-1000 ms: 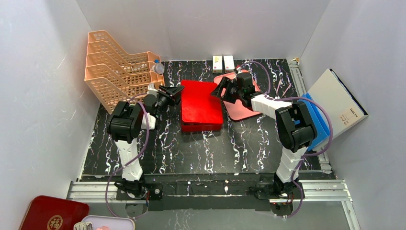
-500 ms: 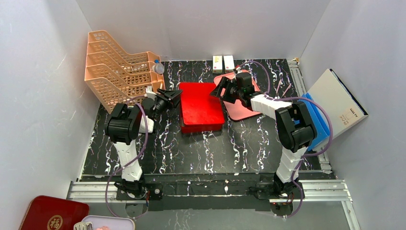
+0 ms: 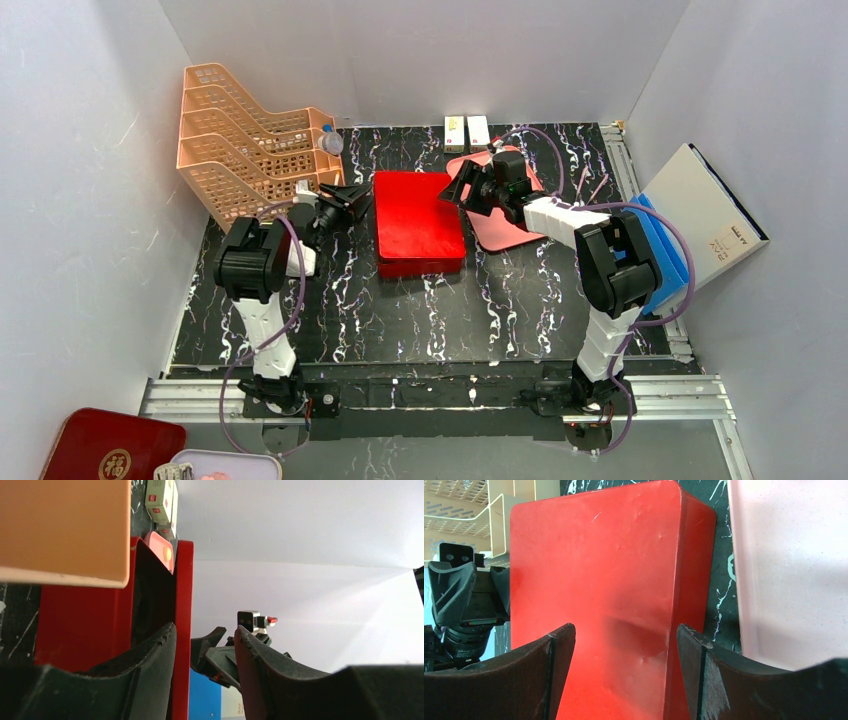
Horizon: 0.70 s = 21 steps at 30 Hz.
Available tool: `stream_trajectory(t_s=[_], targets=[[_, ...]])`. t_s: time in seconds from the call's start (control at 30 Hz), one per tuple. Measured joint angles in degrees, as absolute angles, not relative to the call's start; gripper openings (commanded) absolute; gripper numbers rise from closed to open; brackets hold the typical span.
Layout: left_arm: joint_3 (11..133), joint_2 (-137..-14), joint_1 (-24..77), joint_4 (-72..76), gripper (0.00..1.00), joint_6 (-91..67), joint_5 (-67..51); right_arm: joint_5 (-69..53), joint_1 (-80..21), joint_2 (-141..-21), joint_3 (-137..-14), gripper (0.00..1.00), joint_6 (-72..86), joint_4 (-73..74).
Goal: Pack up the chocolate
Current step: Close the box lid on the packing box.
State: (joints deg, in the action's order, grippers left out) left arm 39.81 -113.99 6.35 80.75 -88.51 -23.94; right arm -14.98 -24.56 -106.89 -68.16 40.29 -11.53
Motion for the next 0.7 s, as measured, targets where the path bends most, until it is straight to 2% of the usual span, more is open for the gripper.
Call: stream_trajectory(t_s=[0.43,0.7], targets=[[38.3,-111.6,4.1,79.1,0.44,-88.5,-22.5,-15.2,-24.8,-106.9,-69.2,0.82,40.3,-10.8],[33.1,-110.5,4.0,78.7,0.44,-87.9,-22.5,-15.3,-24.8,-106.9,-69.2,0.82,40.3,-10.6]])
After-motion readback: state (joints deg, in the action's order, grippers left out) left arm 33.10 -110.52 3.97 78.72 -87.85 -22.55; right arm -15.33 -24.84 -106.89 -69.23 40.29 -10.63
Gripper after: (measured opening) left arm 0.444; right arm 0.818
